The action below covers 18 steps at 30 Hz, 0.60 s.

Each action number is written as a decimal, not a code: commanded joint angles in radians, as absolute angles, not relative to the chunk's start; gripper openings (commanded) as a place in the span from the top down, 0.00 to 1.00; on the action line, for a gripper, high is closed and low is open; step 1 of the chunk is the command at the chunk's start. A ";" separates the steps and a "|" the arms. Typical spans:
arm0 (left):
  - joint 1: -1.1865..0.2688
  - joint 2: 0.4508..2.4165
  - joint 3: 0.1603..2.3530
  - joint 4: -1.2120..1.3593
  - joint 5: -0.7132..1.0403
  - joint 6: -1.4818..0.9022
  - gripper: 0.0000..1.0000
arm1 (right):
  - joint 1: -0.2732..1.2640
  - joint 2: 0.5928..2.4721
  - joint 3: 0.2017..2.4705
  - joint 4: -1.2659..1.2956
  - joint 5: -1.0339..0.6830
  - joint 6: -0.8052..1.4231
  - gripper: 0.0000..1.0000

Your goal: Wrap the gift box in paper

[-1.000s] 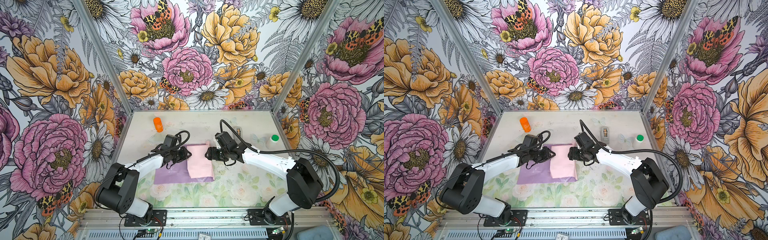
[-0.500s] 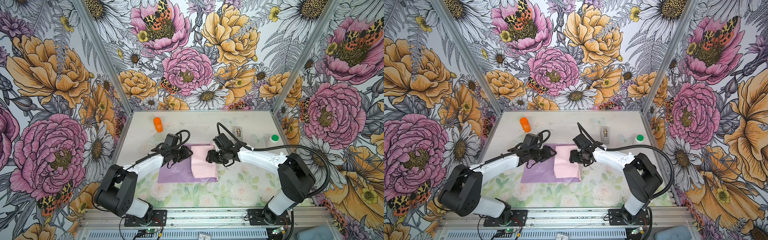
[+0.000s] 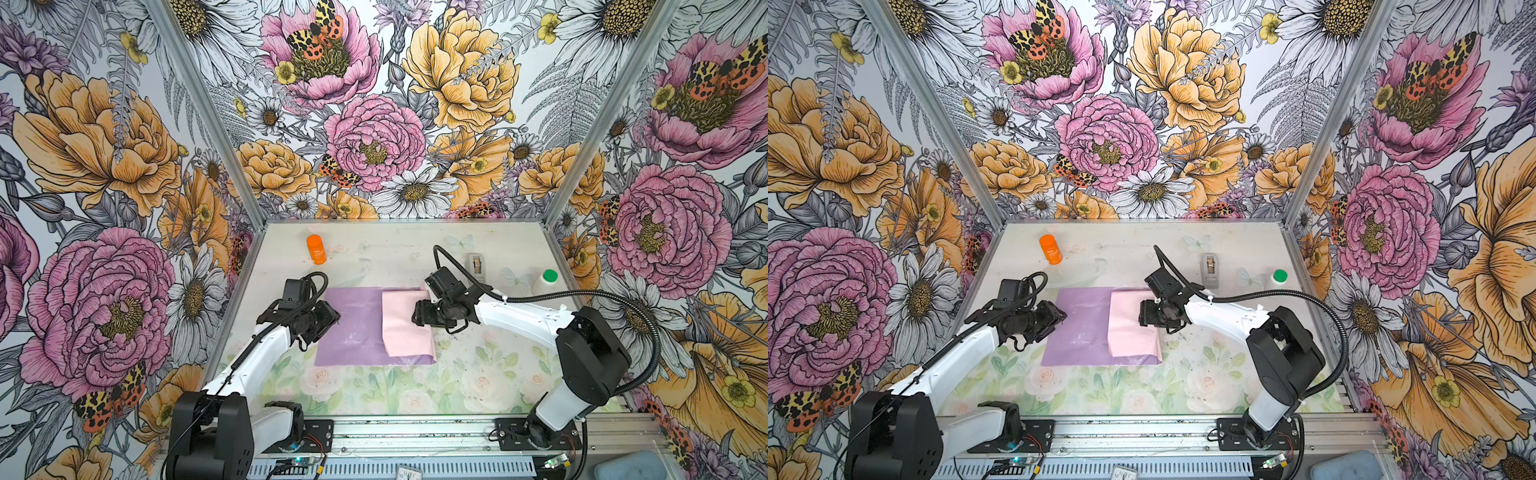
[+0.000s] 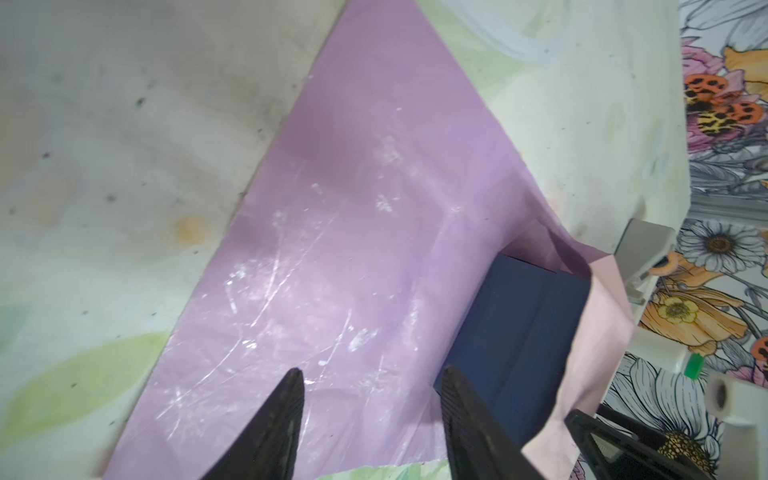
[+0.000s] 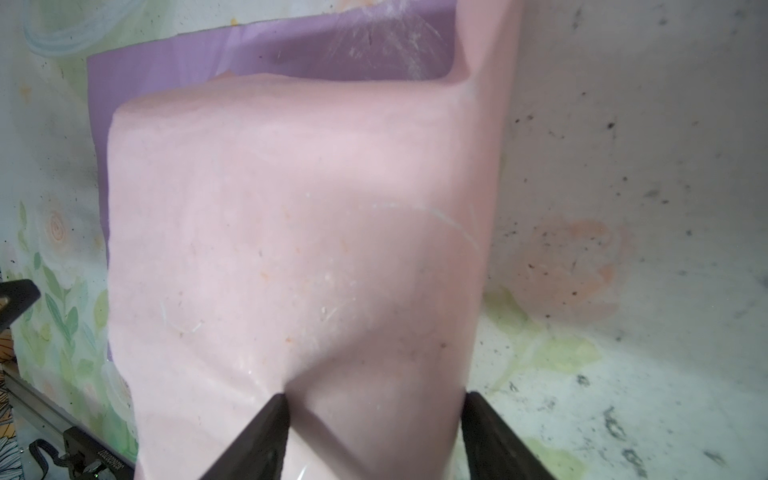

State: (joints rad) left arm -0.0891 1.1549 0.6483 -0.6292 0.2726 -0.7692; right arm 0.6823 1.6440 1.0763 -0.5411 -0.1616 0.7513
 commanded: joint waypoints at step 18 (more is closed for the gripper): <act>0.076 1.000 0.448 -0.761 0.234 -0.956 0.44 | 0.693 1.630 1.059 -0.592 -0.081 0.774 0.33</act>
